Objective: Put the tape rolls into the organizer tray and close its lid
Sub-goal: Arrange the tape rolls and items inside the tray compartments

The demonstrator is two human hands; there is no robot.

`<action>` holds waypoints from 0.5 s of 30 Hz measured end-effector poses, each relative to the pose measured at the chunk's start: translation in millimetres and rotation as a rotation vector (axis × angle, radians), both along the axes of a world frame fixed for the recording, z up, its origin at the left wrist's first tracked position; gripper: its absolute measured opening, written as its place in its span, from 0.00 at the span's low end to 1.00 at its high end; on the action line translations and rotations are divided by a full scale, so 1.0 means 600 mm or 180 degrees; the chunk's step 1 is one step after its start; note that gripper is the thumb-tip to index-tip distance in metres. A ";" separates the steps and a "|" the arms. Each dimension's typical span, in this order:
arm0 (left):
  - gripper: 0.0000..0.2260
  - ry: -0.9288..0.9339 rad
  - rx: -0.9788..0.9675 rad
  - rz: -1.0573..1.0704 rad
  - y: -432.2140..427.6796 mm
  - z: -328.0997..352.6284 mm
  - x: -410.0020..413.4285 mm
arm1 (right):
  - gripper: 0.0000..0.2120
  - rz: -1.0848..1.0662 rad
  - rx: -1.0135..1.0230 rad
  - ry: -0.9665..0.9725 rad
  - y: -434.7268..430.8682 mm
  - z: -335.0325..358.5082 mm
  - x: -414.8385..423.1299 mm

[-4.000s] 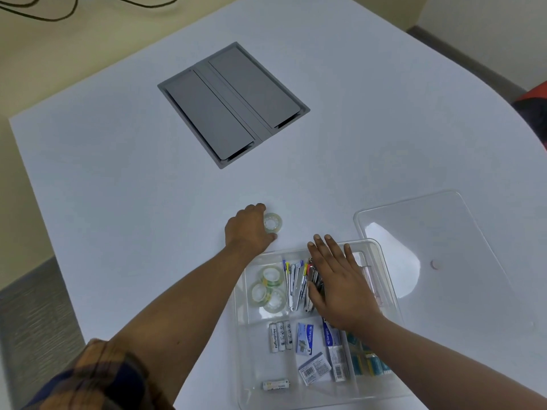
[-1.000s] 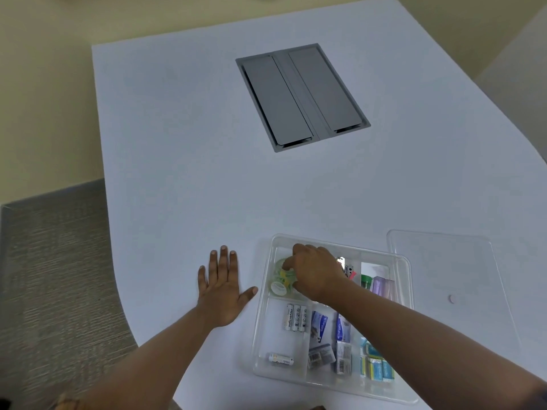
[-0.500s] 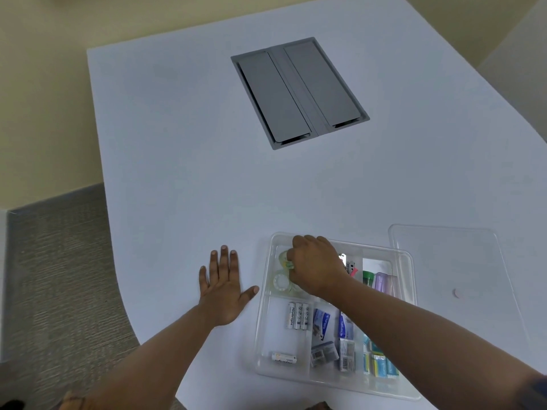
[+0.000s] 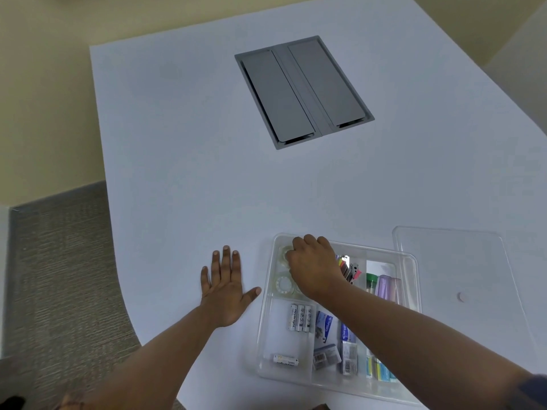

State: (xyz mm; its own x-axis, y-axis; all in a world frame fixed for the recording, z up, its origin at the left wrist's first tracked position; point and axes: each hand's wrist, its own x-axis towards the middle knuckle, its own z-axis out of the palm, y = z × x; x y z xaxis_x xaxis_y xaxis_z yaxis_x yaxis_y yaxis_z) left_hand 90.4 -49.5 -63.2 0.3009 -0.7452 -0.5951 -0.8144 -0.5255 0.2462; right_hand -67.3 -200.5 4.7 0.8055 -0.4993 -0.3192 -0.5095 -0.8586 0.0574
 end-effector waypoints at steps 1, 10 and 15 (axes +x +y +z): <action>0.42 0.0001 -0.0004 0.0003 0.000 0.001 0.000 | 0.07 0.0007 0.0014 0.0027 0.000 0.001 0.002; 0.42 -0.0012 -0.0002 0.0012 -0.001 0.006 -0.002 | 0.09 -0.0432 0.0487 -0.0041 -0.003 -0.005 0.003; 0.42 0.0013 0.0007 0.0009 -0.002 0.005 -0.001 | 0.08 -0.1027 0.0581 -0.0548 -0.013 0.009 -0.009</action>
State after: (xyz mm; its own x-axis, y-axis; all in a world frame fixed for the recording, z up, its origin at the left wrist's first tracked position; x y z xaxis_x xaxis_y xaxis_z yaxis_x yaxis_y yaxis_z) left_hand 89.6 -50.6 -60.4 0.3006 -0.7430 -0.5980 -0.8119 -0.5283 0.2483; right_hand -72.6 -208.2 10.0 0.6663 -0.6826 -0.3001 -0.7431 -0.6413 -0.1910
